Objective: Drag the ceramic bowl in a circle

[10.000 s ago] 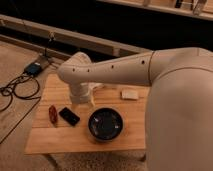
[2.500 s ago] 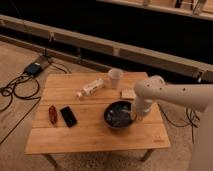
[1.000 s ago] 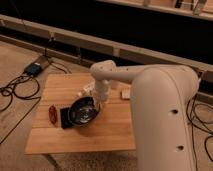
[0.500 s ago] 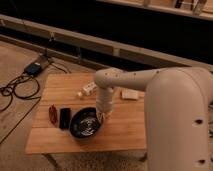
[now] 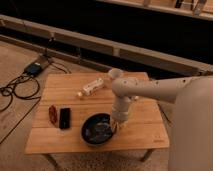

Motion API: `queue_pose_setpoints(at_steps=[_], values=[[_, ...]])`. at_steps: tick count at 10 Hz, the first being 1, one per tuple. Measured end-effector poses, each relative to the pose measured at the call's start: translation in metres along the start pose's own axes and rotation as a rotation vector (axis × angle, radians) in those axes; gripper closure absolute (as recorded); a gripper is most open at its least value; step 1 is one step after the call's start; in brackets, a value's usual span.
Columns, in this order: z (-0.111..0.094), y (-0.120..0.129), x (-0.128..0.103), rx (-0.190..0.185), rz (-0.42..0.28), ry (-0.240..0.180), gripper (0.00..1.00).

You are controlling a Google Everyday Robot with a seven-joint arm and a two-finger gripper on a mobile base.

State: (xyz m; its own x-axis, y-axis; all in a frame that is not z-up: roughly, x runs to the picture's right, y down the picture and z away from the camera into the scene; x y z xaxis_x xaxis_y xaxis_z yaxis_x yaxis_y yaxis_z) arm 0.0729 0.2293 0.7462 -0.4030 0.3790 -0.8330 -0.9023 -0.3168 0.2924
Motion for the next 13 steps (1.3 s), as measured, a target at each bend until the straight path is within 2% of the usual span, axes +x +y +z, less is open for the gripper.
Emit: queue_pose_setpoints(at_steps=[2, 4, 6, 9, 12, 13], values=[[-0.001, -0.021, -0.018, -0.016, 0.060, -0.028, 0.92], [-0.006, -0.020, -0.033, -0.032, 0.068, -0.069, 0.92], [-0.014, -0.013, -0.047, -0.073, 0.069, -0.127, 0.90], [-0.022, 0.000, -0.055, -0.123, 0.048, -0.186, 0.62], [-0.019, 0.009, -0.055, -0.140, 0.021, -0.210, 0.32], [-0.018, 0.011, -0.055, -0.142, 0.016, -0.215, 0.26]])
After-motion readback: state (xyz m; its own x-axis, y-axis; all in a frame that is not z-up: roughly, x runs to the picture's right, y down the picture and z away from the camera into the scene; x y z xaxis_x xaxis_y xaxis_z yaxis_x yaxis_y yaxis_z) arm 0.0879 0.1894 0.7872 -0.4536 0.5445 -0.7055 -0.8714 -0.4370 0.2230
